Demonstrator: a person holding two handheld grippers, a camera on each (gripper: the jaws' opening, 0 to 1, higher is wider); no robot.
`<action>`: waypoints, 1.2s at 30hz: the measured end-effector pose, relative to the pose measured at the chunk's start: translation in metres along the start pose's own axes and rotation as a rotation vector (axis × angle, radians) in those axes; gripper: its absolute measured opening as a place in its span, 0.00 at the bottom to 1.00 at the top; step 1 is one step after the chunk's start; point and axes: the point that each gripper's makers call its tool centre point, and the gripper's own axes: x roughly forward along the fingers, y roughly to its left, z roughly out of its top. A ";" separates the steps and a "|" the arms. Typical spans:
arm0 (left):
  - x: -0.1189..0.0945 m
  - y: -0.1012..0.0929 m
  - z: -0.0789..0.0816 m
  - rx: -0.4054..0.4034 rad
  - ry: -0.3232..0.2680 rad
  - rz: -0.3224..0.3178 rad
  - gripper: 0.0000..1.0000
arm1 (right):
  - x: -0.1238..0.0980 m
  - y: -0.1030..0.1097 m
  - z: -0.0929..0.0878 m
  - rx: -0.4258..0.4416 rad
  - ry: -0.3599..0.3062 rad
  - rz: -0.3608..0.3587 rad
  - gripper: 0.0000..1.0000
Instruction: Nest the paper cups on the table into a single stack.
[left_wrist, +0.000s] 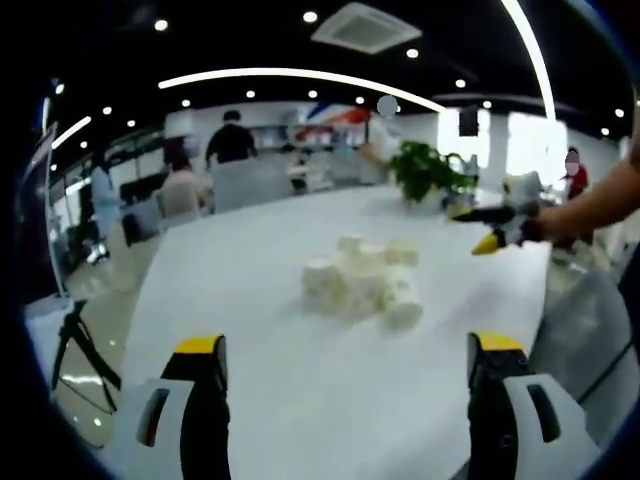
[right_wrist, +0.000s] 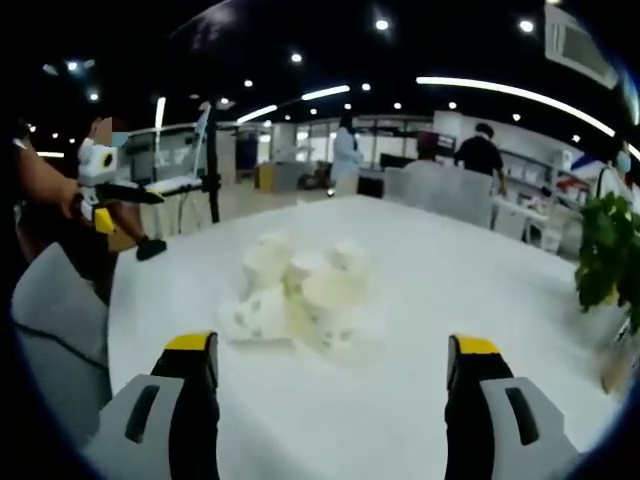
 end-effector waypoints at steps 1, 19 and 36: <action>-0.001 0.002 0.002 -0.008 -0.007 0.004 0.99 | 0.002 0.001 0.001 0.004 -0.001 0.001 0.93; -0.002 0.005 -0.004 -0.062 0.007 -0.001 0.98 | 0.044 -0.007 0.022 0.071 -0.057 -0.022 0.85; -0.012 0.010 -0.015 -0.084 0.026 0.014 0.98 | 0.083 -0.008 -0.002 0.015 0.022 -0.007 0.69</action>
